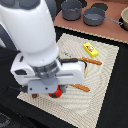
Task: Interact with the objects in diverse but meaningful ways.
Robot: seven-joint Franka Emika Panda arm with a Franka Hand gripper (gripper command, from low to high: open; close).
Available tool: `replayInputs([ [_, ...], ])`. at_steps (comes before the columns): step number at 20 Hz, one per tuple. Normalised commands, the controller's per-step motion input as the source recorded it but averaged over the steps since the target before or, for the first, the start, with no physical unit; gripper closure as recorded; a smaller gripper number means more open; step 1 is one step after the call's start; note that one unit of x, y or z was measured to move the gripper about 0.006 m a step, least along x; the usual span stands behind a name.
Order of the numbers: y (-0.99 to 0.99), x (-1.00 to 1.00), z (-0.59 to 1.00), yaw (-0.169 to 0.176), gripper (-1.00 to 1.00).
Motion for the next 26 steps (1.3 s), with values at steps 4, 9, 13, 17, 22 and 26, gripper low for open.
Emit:
replayInputs([
  [4,0.0,0.82,-0.18,-0.011,1.0],
  [9,0.02,0.58,0.13,-0.006,-1.0],
  [13,0.06,0.5,0.63,-0.004,-1.0],
  [17,0.02,0.34,0.84,-0.007,-1.0],
  [22,0.04,0.14,0.99,0.002,-1.0],
  [26,0.08,0.07,0.99,0.018,-1.0],
])
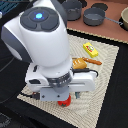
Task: Interact with the objects in diverse but meaningful ways.
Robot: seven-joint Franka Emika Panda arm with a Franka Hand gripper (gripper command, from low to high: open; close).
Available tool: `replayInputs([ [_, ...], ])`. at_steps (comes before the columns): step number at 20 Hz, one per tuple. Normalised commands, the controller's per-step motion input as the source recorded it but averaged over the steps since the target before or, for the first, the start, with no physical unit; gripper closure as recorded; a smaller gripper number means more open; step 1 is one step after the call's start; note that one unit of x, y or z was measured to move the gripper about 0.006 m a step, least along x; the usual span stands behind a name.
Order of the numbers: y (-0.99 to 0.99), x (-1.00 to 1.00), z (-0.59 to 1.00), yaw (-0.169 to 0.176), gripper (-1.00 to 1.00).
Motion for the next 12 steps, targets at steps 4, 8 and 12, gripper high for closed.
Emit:
replayInputs([
  [4,0.13,0.18,1.0,0.001,-1.0],
  [8,0.15,0.23,1.0,0.0,-1.0],
  [12,0.08,0.08,0.8,0.02,-1.0],
])
